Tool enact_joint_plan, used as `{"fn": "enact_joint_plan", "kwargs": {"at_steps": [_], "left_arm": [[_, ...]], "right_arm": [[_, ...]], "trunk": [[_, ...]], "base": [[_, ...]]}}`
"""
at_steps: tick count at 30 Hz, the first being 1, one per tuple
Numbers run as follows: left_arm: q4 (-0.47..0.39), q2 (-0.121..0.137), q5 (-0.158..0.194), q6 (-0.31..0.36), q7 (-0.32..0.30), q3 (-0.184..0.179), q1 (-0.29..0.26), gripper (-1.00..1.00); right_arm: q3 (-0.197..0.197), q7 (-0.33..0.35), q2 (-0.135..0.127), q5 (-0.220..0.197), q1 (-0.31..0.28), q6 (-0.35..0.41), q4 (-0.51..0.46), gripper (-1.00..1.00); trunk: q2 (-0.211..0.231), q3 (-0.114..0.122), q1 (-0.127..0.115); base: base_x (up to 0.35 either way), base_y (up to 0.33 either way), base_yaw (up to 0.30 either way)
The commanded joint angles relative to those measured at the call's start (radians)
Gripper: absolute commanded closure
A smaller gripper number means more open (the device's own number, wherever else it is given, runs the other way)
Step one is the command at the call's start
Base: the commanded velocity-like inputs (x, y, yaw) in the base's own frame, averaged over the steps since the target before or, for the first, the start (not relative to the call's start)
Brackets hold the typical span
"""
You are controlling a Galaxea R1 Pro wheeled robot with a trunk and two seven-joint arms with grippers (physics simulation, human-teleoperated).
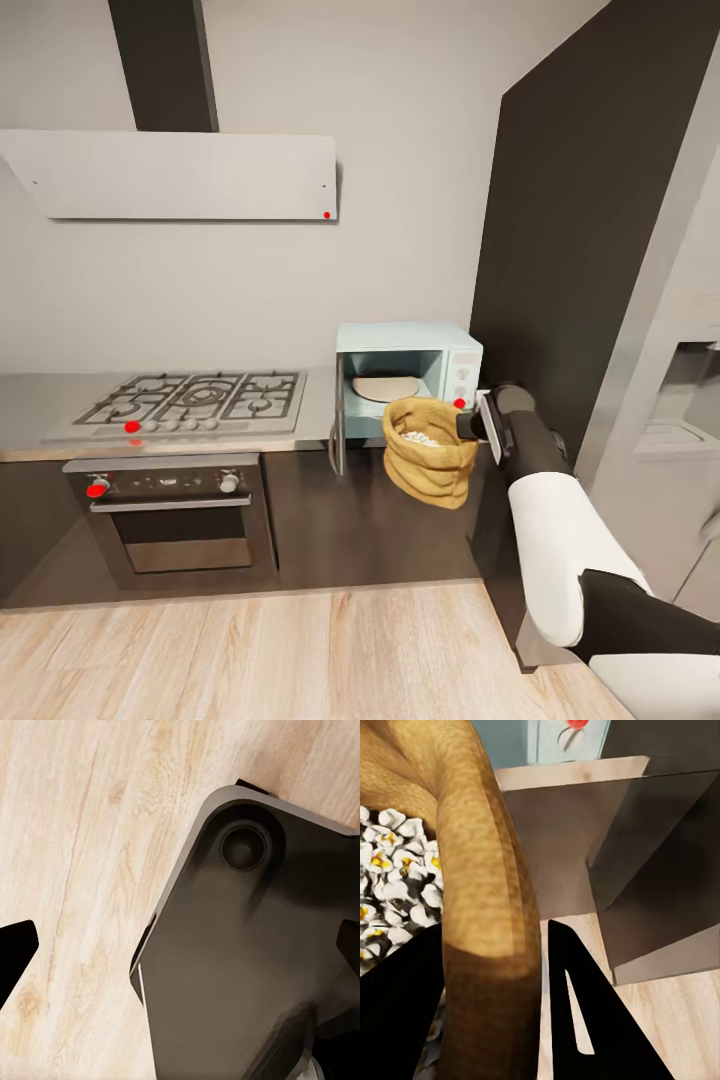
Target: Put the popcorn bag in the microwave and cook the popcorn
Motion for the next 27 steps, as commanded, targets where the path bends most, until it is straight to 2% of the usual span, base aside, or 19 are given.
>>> {"fn": "enact_joint_plan", "kwargs": {"at_steps": [1,15,23,27], "left_arm": [[-0.002,-0.001,0.002,-0.002,0.002,0.004,0.000,-1.00],[-0.002,0.000,0.002,-0.002,0.001,0.004,0.000,-1.00],[-0.002,0.000,0.002,-0.001,-0.004,0.003,0.000,-1.00],[-0.002,0.000,0.002,-0.001,-0.004,0.003,0.000,-1.00]], "right_arm": [[-0.004,0.004,0.002,0.008,-0.001,0.003,0.000,1.00],[-0.003,0.005,0.010,0.008,-0.001,0.003,-0.006,1.00],[-0.001,-0.002,0.010,0.013,-0.001,0.003,-0.002,1.00],[0.045,-0.006,0.010,0.013,-0.001,0.003,0.000,1.00]], "trunk": [[-0.001,-0.001,0.000],[-0.001,-0.001,0.000],[-0.001,-0.001,0.000],[-0.001,-0.001,0.000]], "base": [[0.000,0.000,0.000],[0.004,0.000,0.000],[0.275,0.000,0.000],[0.320,0.000,0.000]]}}
